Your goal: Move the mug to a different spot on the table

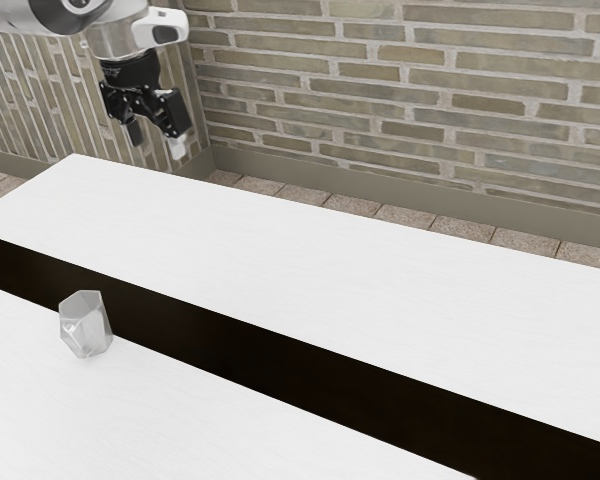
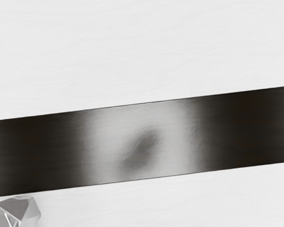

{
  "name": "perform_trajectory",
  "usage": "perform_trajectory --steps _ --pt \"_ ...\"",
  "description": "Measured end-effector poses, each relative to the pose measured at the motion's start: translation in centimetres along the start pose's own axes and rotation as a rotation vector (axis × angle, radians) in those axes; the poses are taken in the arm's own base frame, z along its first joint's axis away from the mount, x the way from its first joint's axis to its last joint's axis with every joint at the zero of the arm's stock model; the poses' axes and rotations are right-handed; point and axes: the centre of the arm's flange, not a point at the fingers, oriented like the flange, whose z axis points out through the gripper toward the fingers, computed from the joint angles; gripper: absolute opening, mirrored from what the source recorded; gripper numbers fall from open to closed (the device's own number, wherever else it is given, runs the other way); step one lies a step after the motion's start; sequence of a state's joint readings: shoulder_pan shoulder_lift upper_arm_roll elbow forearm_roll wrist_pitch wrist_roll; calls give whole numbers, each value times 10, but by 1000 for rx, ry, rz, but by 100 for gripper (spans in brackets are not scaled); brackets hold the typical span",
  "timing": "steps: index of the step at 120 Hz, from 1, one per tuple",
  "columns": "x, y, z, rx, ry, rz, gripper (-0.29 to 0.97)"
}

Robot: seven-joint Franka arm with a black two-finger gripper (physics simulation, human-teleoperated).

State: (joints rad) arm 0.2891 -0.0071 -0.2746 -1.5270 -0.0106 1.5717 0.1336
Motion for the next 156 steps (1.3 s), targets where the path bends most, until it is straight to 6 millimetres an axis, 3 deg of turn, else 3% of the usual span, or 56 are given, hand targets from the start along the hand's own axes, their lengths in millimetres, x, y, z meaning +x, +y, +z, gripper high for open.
perform_trajectory --steps 35,49,61,69,81,93,108,117,128,147,156 --pt "-6 -7 0 4 -17 -25 68" --pt "-33 -17 12 26 -63 -155 68" --pt "-51 -31 36 49 -112 -301 68" --pt "-56 -32 57 59 -144 -380 68" --pt "-79 -29 89 85 -175 -504 68" --pt "-92 -54 126 92 -198 -661 68" --pt "-108 -78 153 100 -180 -824 68" --pt "-120 -68 156 155 -118 -887 68" --pt "-139 -67 180 182 -83 -972 68" --pt "-144 -83 207 190 -6 -1062 68" --pt "-133 -86 238 189 -23 -1051 68"
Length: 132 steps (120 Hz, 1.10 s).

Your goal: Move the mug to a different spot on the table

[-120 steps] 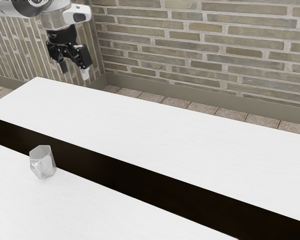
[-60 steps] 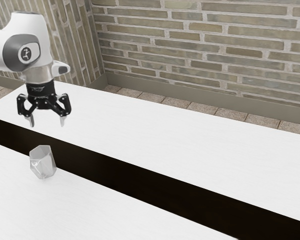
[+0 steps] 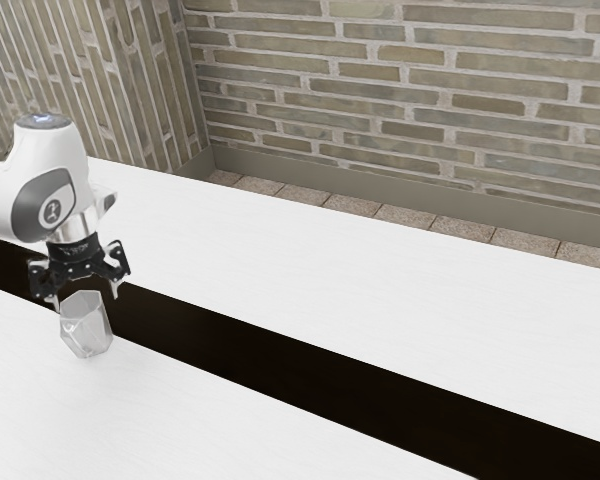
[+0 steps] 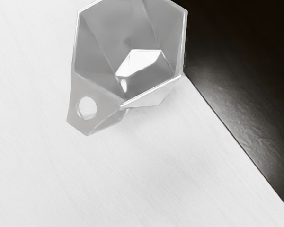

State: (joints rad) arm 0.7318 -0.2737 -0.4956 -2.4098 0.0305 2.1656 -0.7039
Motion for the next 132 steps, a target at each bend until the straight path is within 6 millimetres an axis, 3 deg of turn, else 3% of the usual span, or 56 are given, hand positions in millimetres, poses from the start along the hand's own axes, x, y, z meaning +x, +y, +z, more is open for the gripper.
perform_trajectory --steps 18,41,64,95,109,118,132 --pt "9 9 17 -6 45 1 68" --pt "17 -5 36 -7 81 -13 68" --pt "9 -14 21 -9 126 -3 68" --pt "-5 -18 11 18 22 9 68" --pt "-13 -20 21 29 -43 18 67" --pt "-18 -30 42 28 -63 28 67" --pt "-13 -37 53 11 -16 69 67"
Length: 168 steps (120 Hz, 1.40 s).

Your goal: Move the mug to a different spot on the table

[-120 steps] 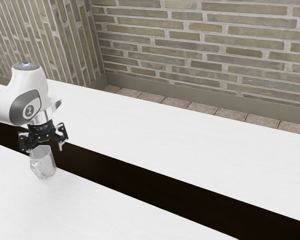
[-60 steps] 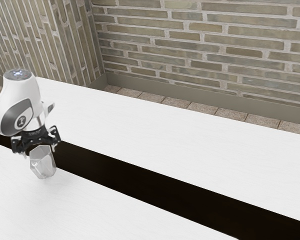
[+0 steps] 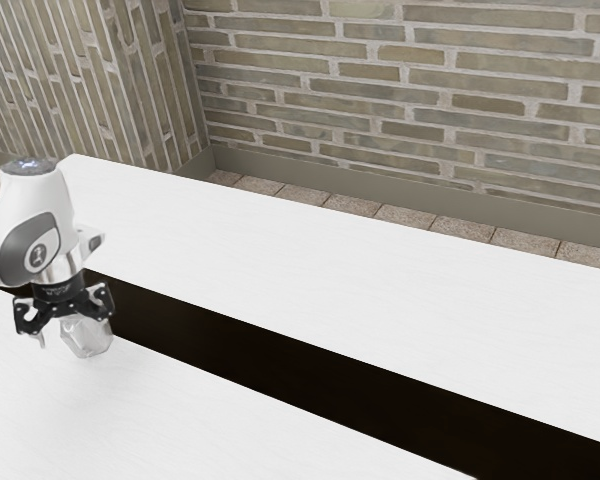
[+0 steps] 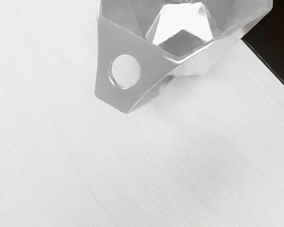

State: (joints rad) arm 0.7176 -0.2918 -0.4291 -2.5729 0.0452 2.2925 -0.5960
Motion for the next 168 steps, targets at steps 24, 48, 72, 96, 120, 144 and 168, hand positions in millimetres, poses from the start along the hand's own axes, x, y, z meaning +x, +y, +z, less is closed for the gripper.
perform_trajectory --steps 24,48,72,96,120,144,168 --pt "16 -11 22 -23 49 58 67" --pt "19 -19 26 -50 107 140 66" --pt "31 -47 36 -76 137 173 64" --pt "42 -37 52 -105 143 269 62" --pt "45 -33 58 -118 163 348 55" --pt "49 -30 63 -124 171 412 47" --pt "48 -29 67 -126 170 458 42"
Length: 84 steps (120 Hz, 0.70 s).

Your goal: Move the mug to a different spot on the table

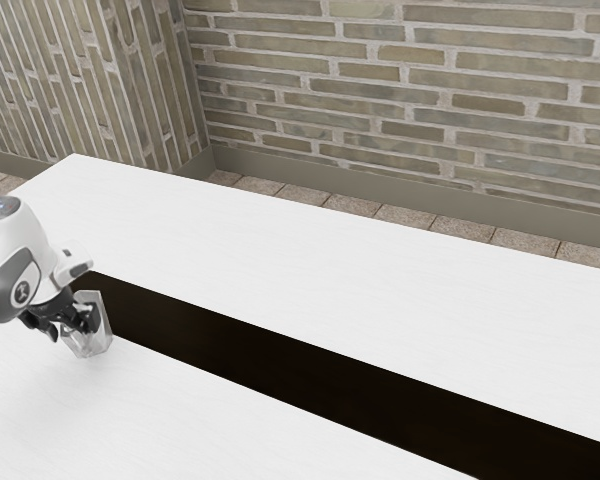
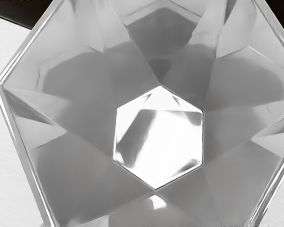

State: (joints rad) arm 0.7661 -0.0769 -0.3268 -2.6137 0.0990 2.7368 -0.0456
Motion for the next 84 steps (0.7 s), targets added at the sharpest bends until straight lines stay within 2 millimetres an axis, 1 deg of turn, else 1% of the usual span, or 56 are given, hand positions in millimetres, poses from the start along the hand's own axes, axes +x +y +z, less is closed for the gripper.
perform_trajectory --steps 39,47,56,84 --pt "-1 0 5 -8 -7 44 33" --pt "-1 0 5 -8 -7 50 28" --pt "0 1 4 -8 -6 57 20" --pt "4 2 -2 -3 10 75 9"
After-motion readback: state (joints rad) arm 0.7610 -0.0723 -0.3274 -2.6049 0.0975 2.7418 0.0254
